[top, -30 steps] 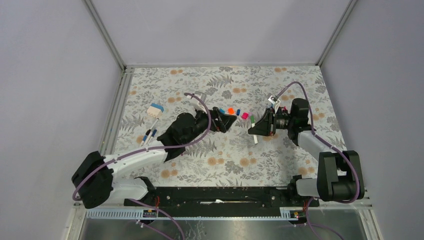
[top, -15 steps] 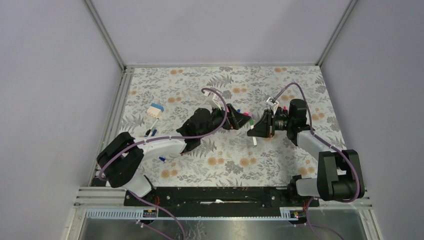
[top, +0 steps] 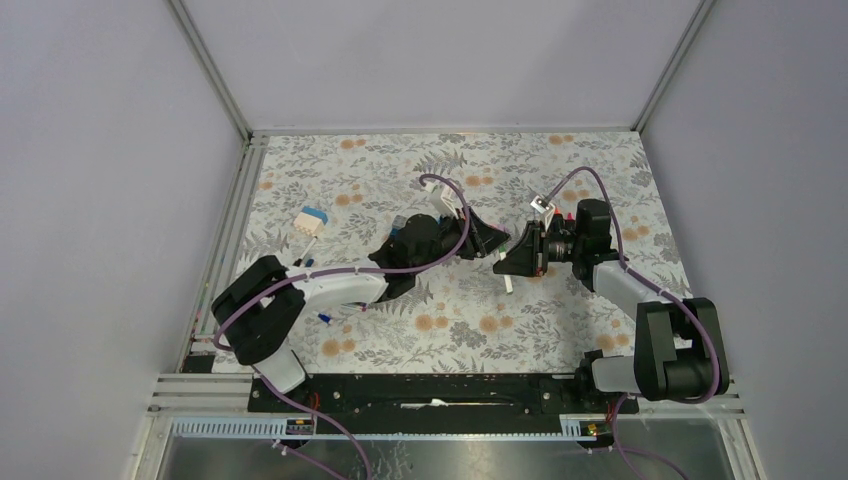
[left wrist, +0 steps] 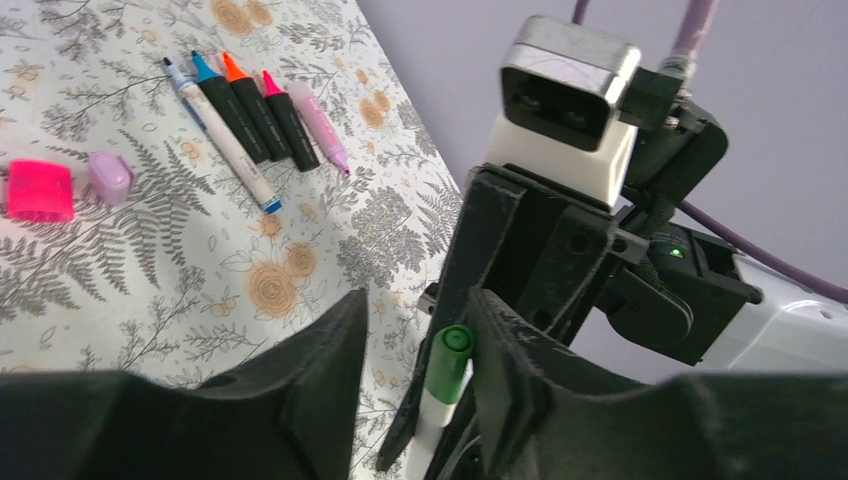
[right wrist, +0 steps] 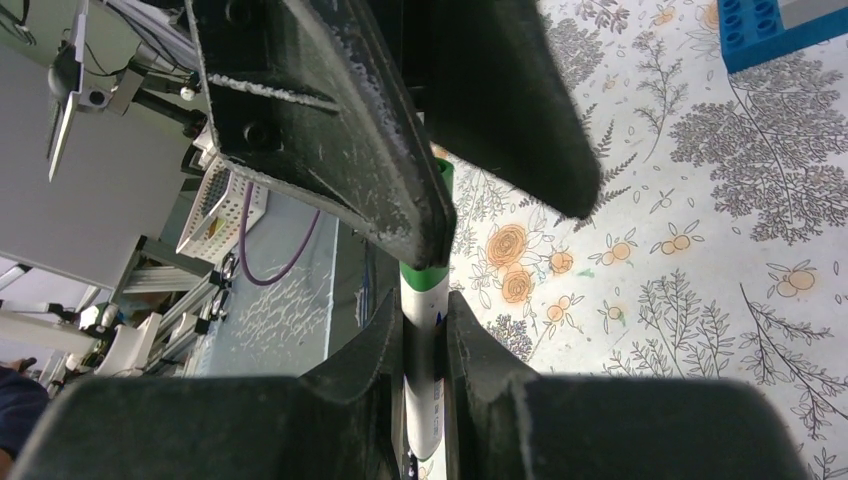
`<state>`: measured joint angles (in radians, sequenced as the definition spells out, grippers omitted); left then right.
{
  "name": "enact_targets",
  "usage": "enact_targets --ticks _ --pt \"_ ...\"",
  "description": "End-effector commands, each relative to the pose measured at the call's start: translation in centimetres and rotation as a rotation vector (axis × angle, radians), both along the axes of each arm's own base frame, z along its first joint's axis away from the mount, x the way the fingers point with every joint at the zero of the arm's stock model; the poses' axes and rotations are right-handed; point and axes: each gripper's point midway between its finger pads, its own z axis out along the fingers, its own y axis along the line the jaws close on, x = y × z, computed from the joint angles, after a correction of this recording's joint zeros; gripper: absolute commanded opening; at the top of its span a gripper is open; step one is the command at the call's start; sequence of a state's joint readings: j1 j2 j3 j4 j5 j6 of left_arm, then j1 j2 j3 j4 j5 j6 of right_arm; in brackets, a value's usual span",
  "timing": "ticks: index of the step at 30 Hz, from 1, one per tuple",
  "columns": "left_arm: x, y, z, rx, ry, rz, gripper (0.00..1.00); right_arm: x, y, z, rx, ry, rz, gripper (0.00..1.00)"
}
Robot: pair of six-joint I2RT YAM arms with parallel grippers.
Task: Open the pen caps
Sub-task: Open the pen cap from the pen.
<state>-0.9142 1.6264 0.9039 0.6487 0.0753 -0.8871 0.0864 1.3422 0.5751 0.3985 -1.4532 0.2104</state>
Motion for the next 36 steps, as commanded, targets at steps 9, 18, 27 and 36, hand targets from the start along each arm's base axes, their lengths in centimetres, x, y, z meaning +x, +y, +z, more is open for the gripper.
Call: enact_targets --ticks 9,18,27,36 --pt "-0.6 -1.7 2.5 -0.061 -0.035 -0.054 0.22 1.0 0.3 0.6 -0.011 -0.056 0.001 0.0" --pt "-0.8 -1.9 2.1 -0.041 -0.038 -0.075 0.28 1.1 0.3 0.7 -0.013 -0.056 -0.001 0.0" --pt "-0.8 -1.8 2.9 -0.045 -0.067 -0.074 0.0 1.1 0.4 0.7 -0.012 -0.054 0.001 0.0" --pt "6.5 2.5 9.2 -0.052 -0.217 0.178 0.0 -0.2 1.4 0.0 -0.003 0.011 0.066 0.0"
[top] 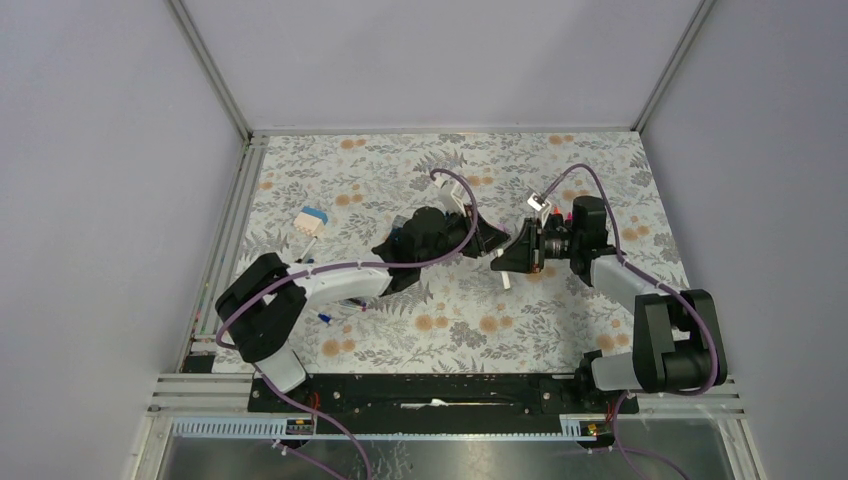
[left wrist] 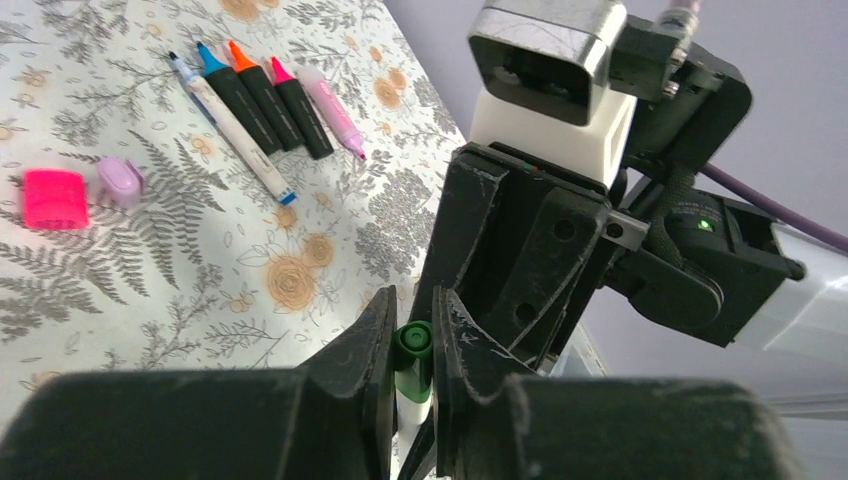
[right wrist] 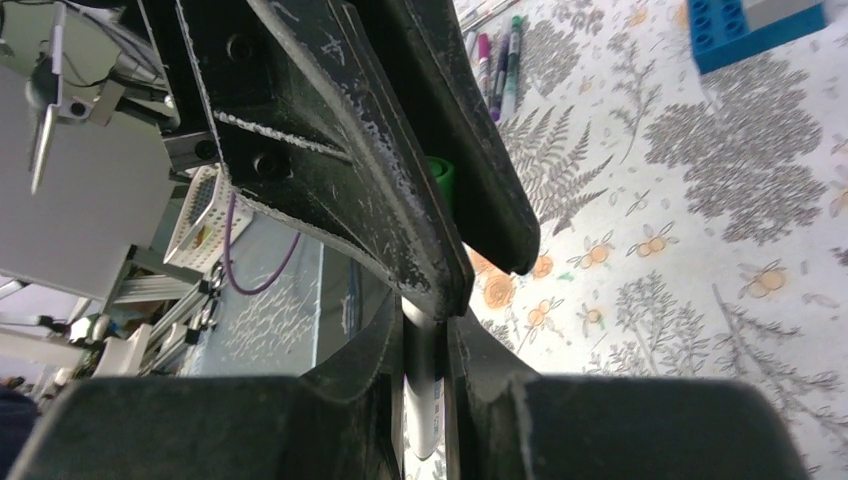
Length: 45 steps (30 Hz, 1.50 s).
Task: Open the pen caps
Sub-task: Open the pen cap from the pen.
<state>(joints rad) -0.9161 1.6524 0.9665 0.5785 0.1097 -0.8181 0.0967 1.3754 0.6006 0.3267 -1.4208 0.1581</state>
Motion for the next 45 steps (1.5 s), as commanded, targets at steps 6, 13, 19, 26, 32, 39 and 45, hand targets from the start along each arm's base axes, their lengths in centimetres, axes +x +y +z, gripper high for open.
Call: enact_targets --ticks 6,13,19,26,32,39,45 --pt "11.6 8.8 15.4 -0.214 -0.27 0.424 0.0 -1.0 1.5 0.5 0.021 0.027 0.095 0.0" --pt "12.8 11.9 18.8 -0.288 -0.32 0.557 0.0 -0.7 1.8 0.0 0.017 0.073 0.09 0.0" --pt "13.6 14.4 20.8 -0.313 -0.359 0.635 0.0 -0.7 1.8 -0.1 0.016 0.087 0.086 0.0" --pt "12.9 15.4 22.4 -0.286 -0.418 0.587 0.0 -0.4 1.6 0.2 0.006 0.016 0.071 0.0" --pt "10.0 15.6 16.9 -0.116 -0.358 0.458 0.0 1.8 -1.6 -2.8 -0.3 -0.161 -0.072 0.0" --pt "5.6 16.5 8.7 0.031 -0.201 0.343 0.0 3.1 -5.9 -4.4 -0.496 -0.17 -0.229 0.0" --pt "3.2 16.2 1.5 0.094 -0.014 0.266 0.0 2.5 -9.1 -7.3 -0.72 -0.148 -0.282 0.02"
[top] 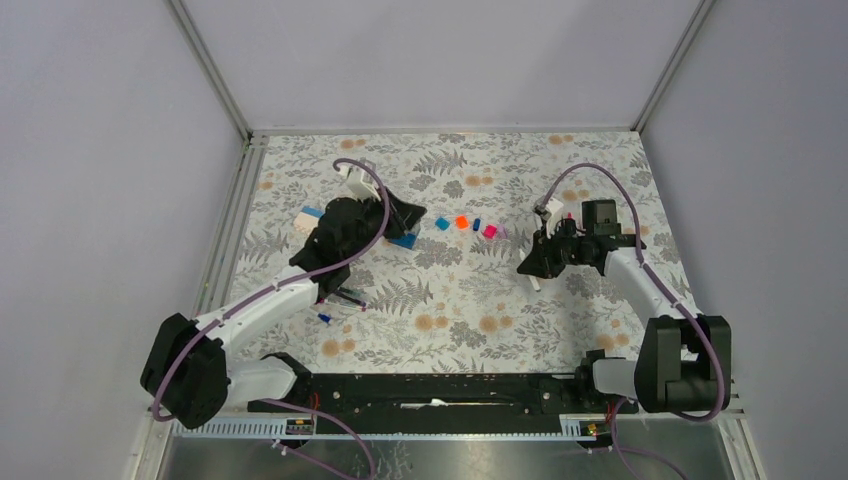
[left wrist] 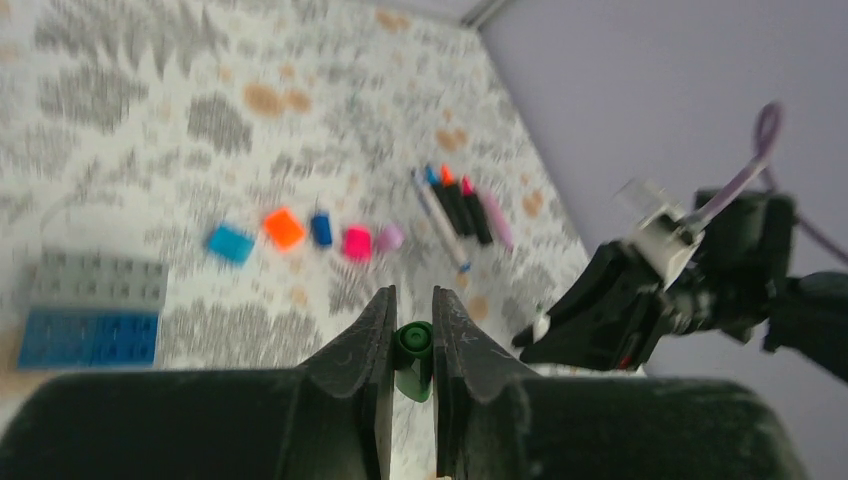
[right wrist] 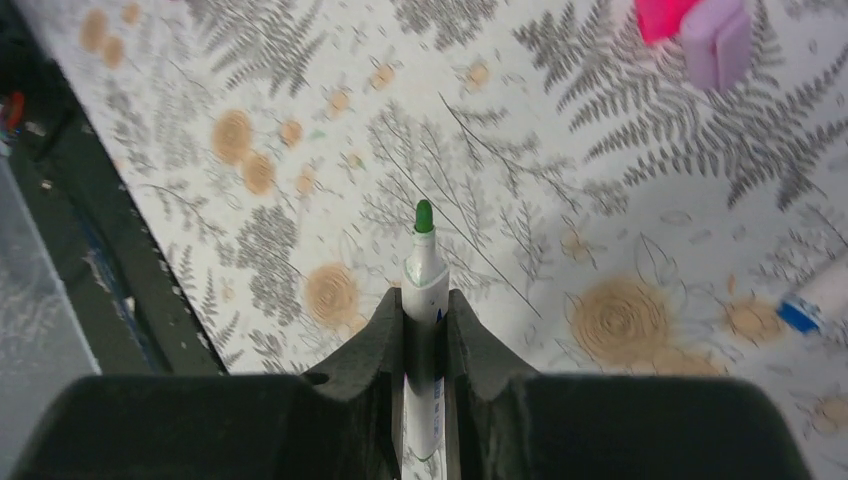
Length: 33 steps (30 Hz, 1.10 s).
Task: Open the pen caps
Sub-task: Open the pen cap from the pen, then place the pen at the center of the board, then place the pen cap at the center of the board.
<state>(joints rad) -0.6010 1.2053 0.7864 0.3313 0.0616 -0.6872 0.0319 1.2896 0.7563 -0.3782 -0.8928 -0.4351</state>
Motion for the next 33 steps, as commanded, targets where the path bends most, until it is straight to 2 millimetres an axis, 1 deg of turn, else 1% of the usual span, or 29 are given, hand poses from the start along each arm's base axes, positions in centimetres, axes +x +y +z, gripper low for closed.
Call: enact_targets --ticks 1,6,9,13,15,17,21,26,33 --pt "-2.3 -0.6 -4.6 0.012 0.142 -0.085 0.0 -0.8 -3.4 -2.5 -0.23 0.02 -0.05 0.02" --pt "-2.9 -1.6 -9.0 0.08 0.263 -0.09 0.0 -1.1 -4.9 -4.7 -0.325 0.085 -0.078 0.02" --pt "-2.7 -2.0 -11.4 0.152 0.321 -0.052 0.0 -1.1 -5.5 -5.6 -0.36 0.113 -0.089 0.05" --pt "-2.4 -2.5 -15.3 0.251 0.421 -0.019 0.0 -1.1 -5.9 -6.7 -0.386 0.148 -0.104 0.08" --pt "-1.9 -2.4 -16.9 0.296 0.458 0.016 0.0 -0.9 -6.0 -7.1 -0.393 0.165 -0.111 0.08" --pt "-1.6 -2.5 -18.0 0.33 0.482 0.036 0.0 -0.8 -6.1 -7.4 -0.4 0.184 -0.117 0.1" --pt "-0.2 -2.6 -19.0 0.388 0.503 0.082 0.0 -0.3 -6.5 -8.2 -0.423 0.22 -0.134 0.11" --pt "0.5 -2.4 -20.7 0.474 0.548 0.106 0.0 -0.2 -6.8 -8.9 -0.44 0.256 -0.147 0.14" --pt "0.8 -2.2 -22.5 0.547 0.583 0.108 0.08 0.0 -7.1 -9.5 -0.461 0.285 -0.16 0.22"
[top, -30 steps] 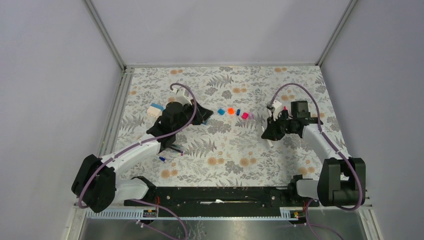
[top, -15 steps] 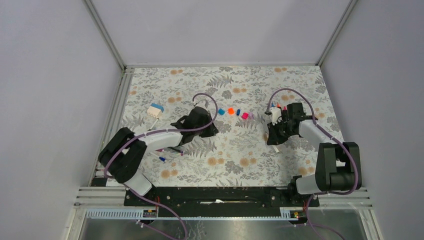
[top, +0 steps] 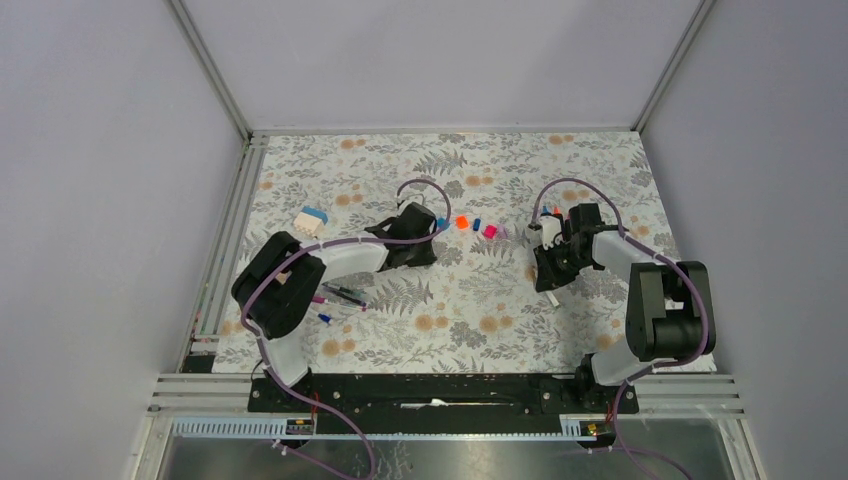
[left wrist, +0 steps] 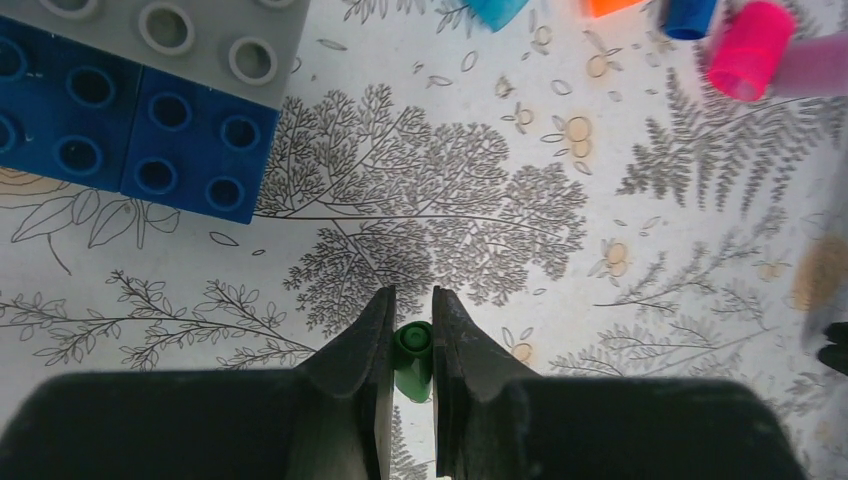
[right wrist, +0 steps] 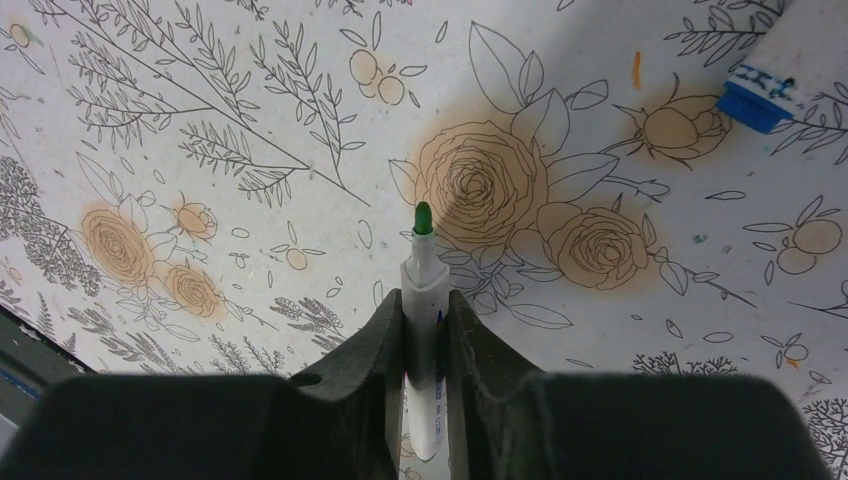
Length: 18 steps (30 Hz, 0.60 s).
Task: Open the pen caps
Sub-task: Place the pen cap at the center of the board.
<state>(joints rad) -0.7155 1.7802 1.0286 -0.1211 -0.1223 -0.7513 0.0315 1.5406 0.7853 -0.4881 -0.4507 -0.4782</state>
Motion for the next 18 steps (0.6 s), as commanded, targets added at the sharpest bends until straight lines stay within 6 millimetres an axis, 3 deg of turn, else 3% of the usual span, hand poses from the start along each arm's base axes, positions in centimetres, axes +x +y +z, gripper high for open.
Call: enact_targets --ticks 1,8,18 --pt "0.9 0.06 -0.01 0.056 -0.012 0.0 0.09 0.92 -0.54 -0.02 -0.033 0.003 -0.02 0.24" --pt "0.93 0.24 -0.51 0.079 -0.005 -0.001 0.18 0.9 -0.69 -0.24 -0.043 0.014 -0.025 0.34" --pt "1.03 0.24 -0.26 0.084 -0.008 -0.004 0.3 0.82 -0.7 -0.25 -0.044 0.02 -0.025 0.4"
